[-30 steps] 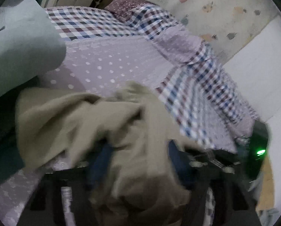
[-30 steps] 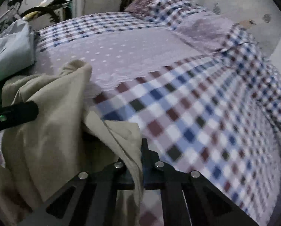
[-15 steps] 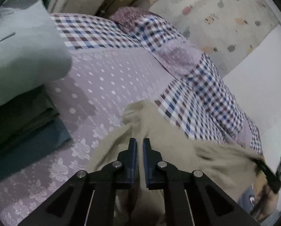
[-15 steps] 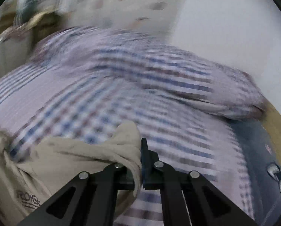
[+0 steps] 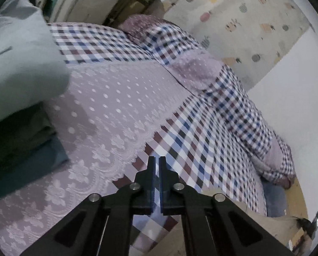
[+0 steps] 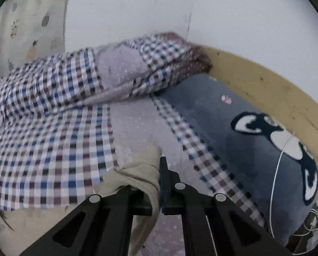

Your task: Fold clothes

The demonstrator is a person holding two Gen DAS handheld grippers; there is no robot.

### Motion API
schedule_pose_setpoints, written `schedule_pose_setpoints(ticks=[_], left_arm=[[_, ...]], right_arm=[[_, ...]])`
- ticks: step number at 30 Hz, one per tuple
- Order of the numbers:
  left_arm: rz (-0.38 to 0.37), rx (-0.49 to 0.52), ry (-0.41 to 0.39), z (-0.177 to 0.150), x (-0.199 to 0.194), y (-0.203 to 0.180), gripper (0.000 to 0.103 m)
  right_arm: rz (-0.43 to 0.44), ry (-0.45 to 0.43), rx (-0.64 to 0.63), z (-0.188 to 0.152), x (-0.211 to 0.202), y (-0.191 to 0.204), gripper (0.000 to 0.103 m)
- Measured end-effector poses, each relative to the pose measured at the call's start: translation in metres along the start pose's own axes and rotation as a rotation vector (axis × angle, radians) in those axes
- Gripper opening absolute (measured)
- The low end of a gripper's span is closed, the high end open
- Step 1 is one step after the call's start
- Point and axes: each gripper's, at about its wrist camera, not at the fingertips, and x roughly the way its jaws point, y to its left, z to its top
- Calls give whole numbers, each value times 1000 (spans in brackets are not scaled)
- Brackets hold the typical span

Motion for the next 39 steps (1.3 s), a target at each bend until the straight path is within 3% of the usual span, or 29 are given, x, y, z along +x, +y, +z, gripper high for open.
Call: schedule_pose_setpoints(ticks=[4,6,8,9,10,11,13,16,20,27,35,39], left_arm=[[18,46,60,-8,13,-12,4],[18,49,77,-11,17,-16,12],[13,51,83,-12,18,-18,33],[12,51,81,-13,17,-19,38],[11,50,79,-12,17,-18,47],[10,50,76,-12,16,-18,55],[13,43,73,-11,14,-16,61],[15,31,77,-9,14,-11,63],[3,2,71,-5,10,-1,63],[-55,-55,48,3,-7,17,63],[-49,-62,-13,24,-32,41,63],[-54,-92,-29,36,-43,58,63]], right_arm=[[-49,133,-48,-33,33,-9,2],[-65,206,-57,-56,49,-17,4],[-67,277,-50,-80,63,-27,6],[-64,310,-42,-92,68,-33,9],[-61,344,-34,-103,73,-38,16],[-66,350,-24,-113,72,-44,21],[-80,356,-6,-131,66,-54,44],[-70,318,10,-146,44,-56,47],[33,257,-2,-164,4,-28,49],[350,208,-138,-195,-78,91,52],[758,204,-429,-200,-178,273,52],[884,182,-631,-221,-231,339,52]])
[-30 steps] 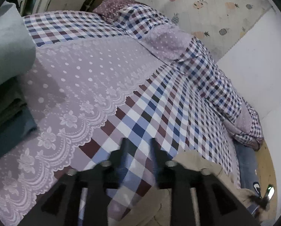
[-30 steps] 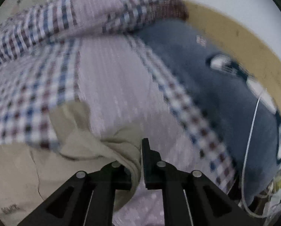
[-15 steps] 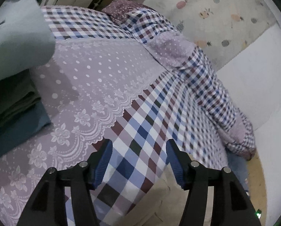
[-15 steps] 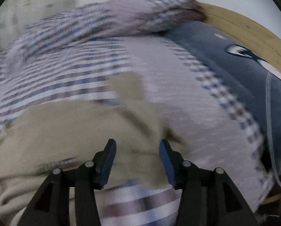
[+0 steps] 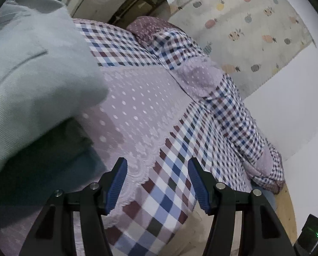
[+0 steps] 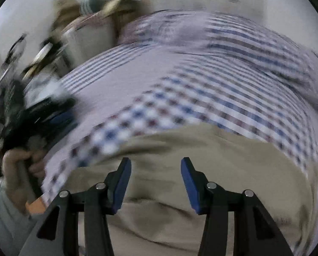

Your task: Fold clothes

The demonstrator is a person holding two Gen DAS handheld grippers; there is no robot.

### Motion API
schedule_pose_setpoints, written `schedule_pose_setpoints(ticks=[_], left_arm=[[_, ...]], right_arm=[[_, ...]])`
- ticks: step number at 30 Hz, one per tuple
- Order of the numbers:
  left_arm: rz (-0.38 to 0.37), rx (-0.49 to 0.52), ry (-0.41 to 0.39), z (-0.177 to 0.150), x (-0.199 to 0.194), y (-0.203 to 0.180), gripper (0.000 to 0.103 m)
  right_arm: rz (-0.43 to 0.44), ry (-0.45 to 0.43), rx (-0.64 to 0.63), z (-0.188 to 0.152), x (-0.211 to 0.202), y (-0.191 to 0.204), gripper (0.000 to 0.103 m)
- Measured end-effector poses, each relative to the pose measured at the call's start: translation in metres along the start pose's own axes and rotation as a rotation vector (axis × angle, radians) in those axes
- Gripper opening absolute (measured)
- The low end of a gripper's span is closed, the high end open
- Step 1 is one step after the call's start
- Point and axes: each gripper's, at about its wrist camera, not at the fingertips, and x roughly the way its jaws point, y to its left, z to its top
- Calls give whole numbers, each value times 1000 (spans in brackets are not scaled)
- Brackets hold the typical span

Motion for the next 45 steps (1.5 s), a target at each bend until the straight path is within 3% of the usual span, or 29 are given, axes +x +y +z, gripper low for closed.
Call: schedule_pose_setpoints(ticks=[2,6,12,14,15,22,27,33,37,45], left_arm=[[-3,-20,-12,8,-6,8,63],[-21,-61,-18,16,-17,24,63],[-46,6,8,8,-28,22,63],[-52,62,21,3,-30,15,63],[-55,90,29,0,-31,12,63],[-69,222,112,-27,-37,2,63],[-74,288,161,-51,-43,-8,63],[-28,398,213,-88,-58,-16,63],[15,465,289,-124,-69,-19,63],[96,582,427,-194,-67,-30,63]], right_arm=[[51,25,-104,11,10,41,52],[106,65,-192,-13,22,97,52],[138,143,-209,-61,55,132,50],[120,161,-216,-75,64,136,32],[94,156,-216,-80,64,134,5],[2,-17,50,-120,-18,59,4],[-73,-27,269,-178,-63,-3,5],[-81,-57,462,-248,-71,-51,5],[-31,-86,541,-269,-66,-73,5],[-7,-117,537,-264,-65,-78,5]])
